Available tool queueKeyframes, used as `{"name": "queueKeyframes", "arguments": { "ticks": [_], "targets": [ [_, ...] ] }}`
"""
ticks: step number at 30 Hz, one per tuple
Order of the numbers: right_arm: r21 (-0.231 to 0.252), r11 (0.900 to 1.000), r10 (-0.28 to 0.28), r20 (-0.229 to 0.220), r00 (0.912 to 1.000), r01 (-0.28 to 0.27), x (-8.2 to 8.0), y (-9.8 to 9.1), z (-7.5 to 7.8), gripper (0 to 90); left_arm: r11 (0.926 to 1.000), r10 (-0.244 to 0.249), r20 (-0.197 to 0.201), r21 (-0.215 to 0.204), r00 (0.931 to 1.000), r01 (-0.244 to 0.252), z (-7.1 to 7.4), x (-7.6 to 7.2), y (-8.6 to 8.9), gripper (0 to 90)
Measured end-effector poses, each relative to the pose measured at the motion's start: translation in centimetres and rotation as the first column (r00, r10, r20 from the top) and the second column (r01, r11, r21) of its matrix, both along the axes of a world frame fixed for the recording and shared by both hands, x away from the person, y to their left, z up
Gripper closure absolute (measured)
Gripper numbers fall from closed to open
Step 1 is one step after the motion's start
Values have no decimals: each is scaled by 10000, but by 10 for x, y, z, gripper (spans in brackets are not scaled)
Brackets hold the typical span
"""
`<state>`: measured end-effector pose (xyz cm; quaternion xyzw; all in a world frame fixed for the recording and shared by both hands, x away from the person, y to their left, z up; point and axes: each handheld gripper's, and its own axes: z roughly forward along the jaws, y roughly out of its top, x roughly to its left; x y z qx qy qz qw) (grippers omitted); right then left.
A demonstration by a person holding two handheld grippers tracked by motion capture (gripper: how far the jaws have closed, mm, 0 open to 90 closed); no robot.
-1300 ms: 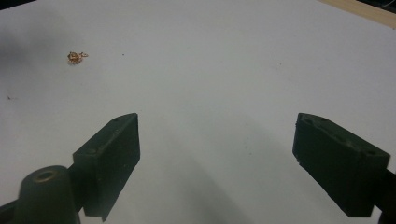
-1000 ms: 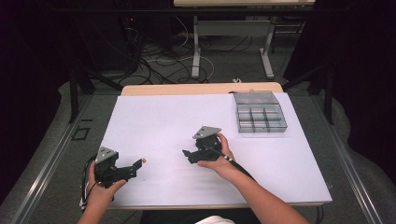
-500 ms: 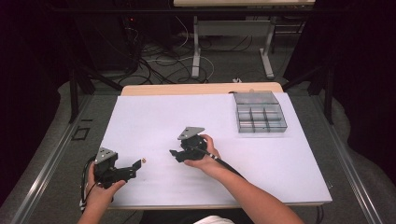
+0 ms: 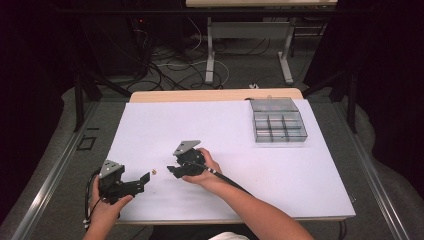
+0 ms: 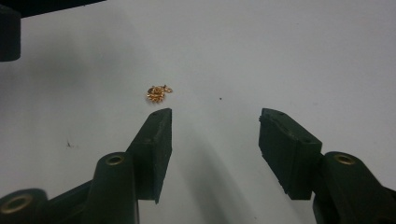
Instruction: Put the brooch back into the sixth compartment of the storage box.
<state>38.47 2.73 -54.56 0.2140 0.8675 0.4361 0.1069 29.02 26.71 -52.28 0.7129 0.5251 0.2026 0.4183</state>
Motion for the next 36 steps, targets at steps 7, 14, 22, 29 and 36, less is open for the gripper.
{"name": "queueKeyframes", "arguments": {
  "ticks": [7, 14, 22, 29, 36],
  "targets": [
    [-85, 9999, 57, -511, 9987, -62, -6, 18, -7, 472, 10000, 1, -29, 16, 10000, -1, -1, 1, 0, 4],
    [31, 9994, 350, -693, 9970, -349, -6, 28, -13, 507, 10000, -5, -28, 15, 10000, 5, -1, 1, 0, 4],
    [202, 9993, 334, -1064, 9938, -314, -6, 37, -17, 534, 10000, -17, -37, 13, 10000, 17, -1, 0, 0, 4],
    [186, 9991, 402, -1137, 9927, -383, -5, 46, -20, 559, 10000, -12, -37, 13, 10000, 12, -1, 1, 1, 4],
    [2, 9987, 506, -1131, 9923, -509, -5, 52, -21, 581, 10000, -8, -19, -4, 10000, 7, -1, 0, 1, 4]
  ]
}}
